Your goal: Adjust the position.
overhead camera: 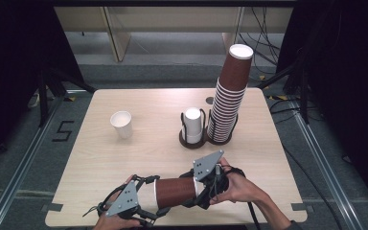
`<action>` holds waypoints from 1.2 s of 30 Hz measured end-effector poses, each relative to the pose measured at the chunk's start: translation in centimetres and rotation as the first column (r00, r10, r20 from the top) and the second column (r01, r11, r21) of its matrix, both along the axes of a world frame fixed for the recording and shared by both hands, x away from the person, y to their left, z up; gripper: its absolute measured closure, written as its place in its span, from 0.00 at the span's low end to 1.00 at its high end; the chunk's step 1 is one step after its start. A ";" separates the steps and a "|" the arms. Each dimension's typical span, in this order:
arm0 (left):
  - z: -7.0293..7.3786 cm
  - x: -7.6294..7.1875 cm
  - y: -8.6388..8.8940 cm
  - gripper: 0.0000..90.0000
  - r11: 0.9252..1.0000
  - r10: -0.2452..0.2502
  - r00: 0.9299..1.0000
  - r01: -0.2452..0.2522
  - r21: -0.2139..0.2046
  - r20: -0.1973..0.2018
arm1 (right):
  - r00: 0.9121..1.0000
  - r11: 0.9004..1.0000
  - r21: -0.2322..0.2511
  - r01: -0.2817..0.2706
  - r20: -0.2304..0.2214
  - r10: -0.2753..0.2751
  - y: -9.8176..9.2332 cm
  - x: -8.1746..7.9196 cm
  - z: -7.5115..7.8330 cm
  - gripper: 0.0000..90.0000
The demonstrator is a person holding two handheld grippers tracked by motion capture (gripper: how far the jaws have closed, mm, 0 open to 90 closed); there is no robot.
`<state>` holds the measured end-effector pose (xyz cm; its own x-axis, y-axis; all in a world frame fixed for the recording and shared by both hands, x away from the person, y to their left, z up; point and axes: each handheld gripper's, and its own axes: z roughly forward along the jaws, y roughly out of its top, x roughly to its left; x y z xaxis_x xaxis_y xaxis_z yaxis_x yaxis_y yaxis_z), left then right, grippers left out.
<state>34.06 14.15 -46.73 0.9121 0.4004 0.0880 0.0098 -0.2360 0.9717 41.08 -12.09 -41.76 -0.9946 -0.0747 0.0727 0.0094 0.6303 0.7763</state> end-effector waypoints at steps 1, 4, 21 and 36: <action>0.0 0.0 0.0 0.10 1.000 -0.004 1.000 0.004 0.023 0.004 | 1.000 1.000 -0.014 0.005 -0.001 -0.005 0.0 -0.1 0.0 0.24; 0.0 -0.1 -0.4 0.11 0.998 0.007 1.000 -0.007 0.060 -0.001 | 1.000 0.997 -0.067 0.026 0.009 -0.025 0.2 -0.3 -0.1 0.20; 1.0 -0.4 -1.0 0.14 0.969 0.055 0.998 -0.048 0.244 -0.020 | 0.981 0.979 -0.191 0.066 0.194 -0.028 1.4 -1.8 0.8 0.18; 2.0 -1.3 -1.7 0.14 0.947 0.034 0.999 -0.025 0.321 -0.023 | 0.964 0.959 -0.280 0.044 0.265 0.033 3.9 -3.0 -0.6 0.18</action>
<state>32.76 12.48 -44.73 0.9042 0.3822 0.1904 0.0479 -0.5339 0.8442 38.03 -8.23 -42.36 -0.9810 -0.0837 -0.1753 -0.1671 0.8236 0.5420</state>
